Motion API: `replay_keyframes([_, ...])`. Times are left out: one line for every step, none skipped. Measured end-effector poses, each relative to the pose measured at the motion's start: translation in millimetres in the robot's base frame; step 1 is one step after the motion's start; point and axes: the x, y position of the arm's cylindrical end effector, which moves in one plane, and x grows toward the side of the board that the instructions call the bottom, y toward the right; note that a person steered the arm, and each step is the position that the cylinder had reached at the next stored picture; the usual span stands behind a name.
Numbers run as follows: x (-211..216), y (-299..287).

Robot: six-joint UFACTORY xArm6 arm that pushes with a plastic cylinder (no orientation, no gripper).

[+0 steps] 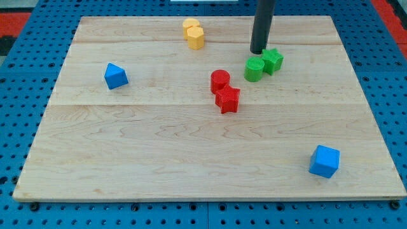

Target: Push green circle a bit down

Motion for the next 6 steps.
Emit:
replay_keyframes([0.0, -6.5])
replay_keyframes([0.0, -17.6])
replay_keyframes([3.1, -30.1])
replay_keyframes([27.4, -32.9])
replay_keyframes([63.9, -31.9])
replay_keyframes([88.5, -14.2])
